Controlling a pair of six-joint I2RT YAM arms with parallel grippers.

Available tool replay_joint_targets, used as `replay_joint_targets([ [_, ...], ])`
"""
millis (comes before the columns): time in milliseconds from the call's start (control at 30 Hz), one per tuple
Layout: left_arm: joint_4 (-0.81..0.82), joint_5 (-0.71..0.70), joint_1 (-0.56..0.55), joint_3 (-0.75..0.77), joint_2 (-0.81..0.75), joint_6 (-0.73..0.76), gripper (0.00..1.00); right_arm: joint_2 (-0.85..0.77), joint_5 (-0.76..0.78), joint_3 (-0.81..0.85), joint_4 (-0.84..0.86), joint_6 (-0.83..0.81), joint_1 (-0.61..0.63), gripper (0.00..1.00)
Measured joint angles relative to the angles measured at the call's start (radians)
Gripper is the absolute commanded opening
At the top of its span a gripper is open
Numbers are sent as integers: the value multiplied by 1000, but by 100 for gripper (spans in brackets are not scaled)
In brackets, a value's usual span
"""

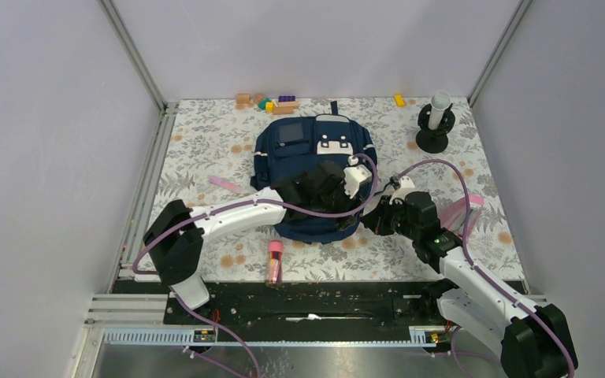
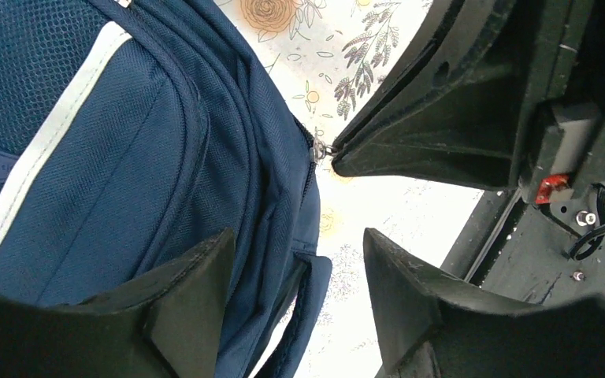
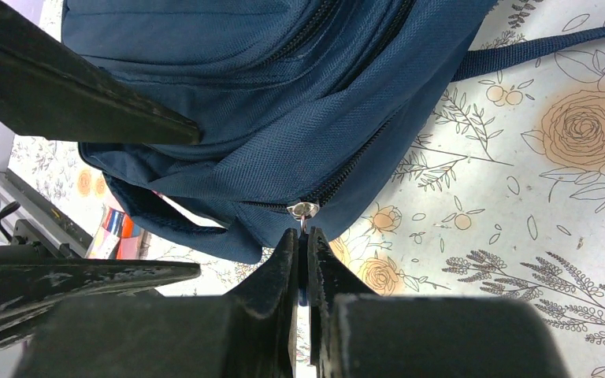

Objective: Pack the student bag
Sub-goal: Zip the student bag at the center of the board.

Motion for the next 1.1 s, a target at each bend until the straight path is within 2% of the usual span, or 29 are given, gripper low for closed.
replay_joint_targets([
  [233,0,-23,-9,32,46,7,51,0,0,-3,2,2,0,0],
  [300,1,-34,-16,43,59,10,37,0,0,-3,2,2,0,0],
  [433,-1,-66,-21,53,82,29,19,0,0,-5,0,2,0,0],
  [533,-1,-81,-21,54,92,36,0,-8,3,-6,-8,1,0,0],
  [1100,7,-80,-42,54,76,51,0,-108,78,-29,-52,-23,2,0],
])
